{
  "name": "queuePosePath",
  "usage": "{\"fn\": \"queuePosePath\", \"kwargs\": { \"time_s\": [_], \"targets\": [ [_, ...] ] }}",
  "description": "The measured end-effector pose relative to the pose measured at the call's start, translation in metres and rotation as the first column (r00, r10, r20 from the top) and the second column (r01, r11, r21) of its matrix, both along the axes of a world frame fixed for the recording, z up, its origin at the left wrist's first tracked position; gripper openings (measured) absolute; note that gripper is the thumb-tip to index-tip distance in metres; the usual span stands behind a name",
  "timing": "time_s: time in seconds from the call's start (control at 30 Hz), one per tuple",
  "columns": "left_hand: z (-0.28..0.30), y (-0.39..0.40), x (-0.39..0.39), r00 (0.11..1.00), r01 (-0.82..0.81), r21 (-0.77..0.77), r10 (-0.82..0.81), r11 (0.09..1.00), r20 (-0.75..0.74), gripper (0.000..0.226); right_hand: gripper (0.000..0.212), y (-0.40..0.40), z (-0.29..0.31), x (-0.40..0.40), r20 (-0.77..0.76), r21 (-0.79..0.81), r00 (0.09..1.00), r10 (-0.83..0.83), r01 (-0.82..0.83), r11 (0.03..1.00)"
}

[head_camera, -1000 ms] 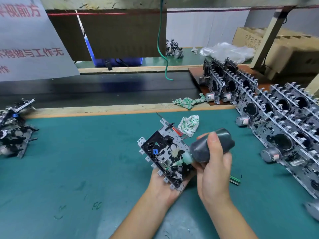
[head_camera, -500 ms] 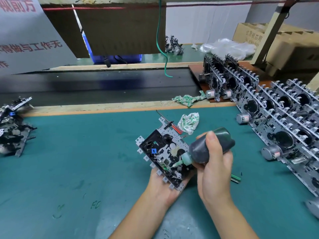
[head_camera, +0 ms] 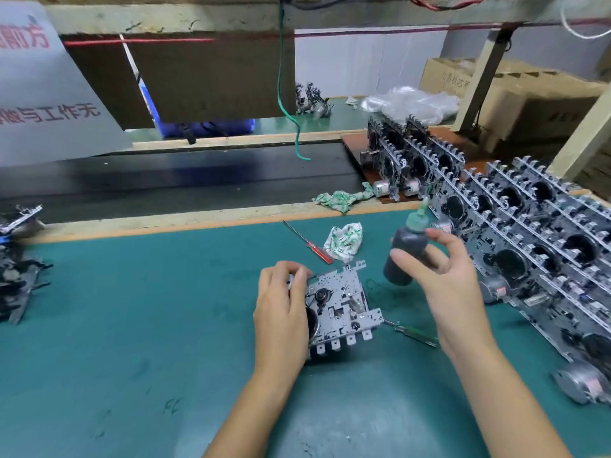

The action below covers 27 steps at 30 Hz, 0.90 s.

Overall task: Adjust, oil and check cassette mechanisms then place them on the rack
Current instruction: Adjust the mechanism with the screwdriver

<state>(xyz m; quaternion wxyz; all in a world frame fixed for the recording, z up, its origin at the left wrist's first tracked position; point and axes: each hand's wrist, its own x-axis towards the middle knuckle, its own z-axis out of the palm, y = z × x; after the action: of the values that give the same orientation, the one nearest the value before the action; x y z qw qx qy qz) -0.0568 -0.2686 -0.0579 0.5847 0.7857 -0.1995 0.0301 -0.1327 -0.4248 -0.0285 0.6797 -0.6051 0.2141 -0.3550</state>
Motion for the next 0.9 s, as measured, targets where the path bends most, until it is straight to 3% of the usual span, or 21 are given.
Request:
{"fn": "queuePosePath", "kwargs": {
  "time_s": [0.03,0.1,0.17,0.27,0.33,0.4,0.43,0.47,0.5,0.53,0.6,0.63,0.67,0.77,0.9],
  "targets": [
    [-0.002,0.0,-0.002,0.994,0.007,0.082,-0.015,0.997,0.105,0.015,0.04,-0.007,-0.004,0.002,-0.052,-0.047,0.998,0.017,-0.02,0.999],
    [-0.004,-0.002,-0.006,0.984,0.0,0.187,-0.033,0.982,0.177,0.009,0.04,-0.016,-0.014,0.006,-0.167,-0.15,0.985,0.033,-0.059,0.987],
    [-0.004,-0.003,-0.009,0.989,0.015,0.209,-0.045,0.978,0.139,0.022,0.038,-0.021,-0.026,0.012,-0.241,-0.176,0.968,0.068,-0.112,0.978],
    [-0.003,-0.002,-0.007,0.999,0.029,0.212,-0.037,0.977,0.036,0.033,0.043,-0.019,-0.033,0.015,-0.225,-0.061,0.966,0.125,-0.142,0.988],
    [-0.002,0.0,-0.005,0.999,0.036,0.18,-0.029,0.983,-0.044,0.035,0.05,-0.013,-0.027,0.01,-0.177,-0.17,0.983,-0.053,0.022,0.985],
    [-0.002,0.003,0.0,0.991,0.06,0.147,-0.042,0.987,-0.124,0.037,0.049,-0.008,-0.018,-0.002,-0.01,-0.429,0.969,-0.248,0.22,0.876],
    [-0.002,0.005,0.003,0.985,0.092,0.163,-0.066,0.982,-0.158,0.036,0.046,-0.005,-0.013,-0.011,0.048,-0.526,0.976,-0.213,0.206,0.825],
    [-0.001,0.007,0.006,0.977,0.133,0.199,-0.095,0.971,-0.192,0.034,0.041,-0.001,-0.007,-0.017,0.018,-0.591,0.996,-0.091,0.084,0.802],
    [0.0,0.009,0.009,0.967,0.172,0.229,-0.12,0.958,-0.223,0.03,0.042,0.004,-0.001,-0.022,-0.12,-0.635,0.99,0.074,-0.134,0.761],
    [0.001,0.011,0.011,0.958,0.202,0.236,-0.141,0.95,-0.251,0.027,0.057,0.009,0.003,-0.023,-0.345,-0.661,0.92,0.187,-0.379,0.648],
    [0.002,0.015,0.014,0.942,0.248,0.195,-0.189,0.949,-0.278,0.024,0.105,0.011,-0.001,-0.021,-0.714,-0.651,0.691,0.113,-0.715,0.255],
    [0.002,0.017,0.014,0.935,0.271,0.174,-0.215,0.947,-0.282,0.023,0.121,0.011,-0.005,-0.018,-0.775,-0.625,0.631,0.021,-0.772,0.119],
    [0.003,0.018,0.013,0.928,0.293,0.16,-0.24,0.943,-0.283,0.022,0.128,0.013,-0.006,-0.016,-0.802,-0.598,0.596,-0.045,-0.8,0.049],
    [0.002,0.021,0.011,0.924,0.322,0.137,-0.279,0.937,-0.261,0.023,0.125,0.019,-0.006,-0.01,-0.814,-0.577,0.571,-0.109,-0.816,0.029],
    [0.005,0.029,0.01,0.924,0.356,0.177,-0.318,0.918,-0.21,0.03,0.094,0.026,0.0,-0.009,-0.769,-0.628,0.622,-0.146,-0.778,-0.003]
  ]
}}
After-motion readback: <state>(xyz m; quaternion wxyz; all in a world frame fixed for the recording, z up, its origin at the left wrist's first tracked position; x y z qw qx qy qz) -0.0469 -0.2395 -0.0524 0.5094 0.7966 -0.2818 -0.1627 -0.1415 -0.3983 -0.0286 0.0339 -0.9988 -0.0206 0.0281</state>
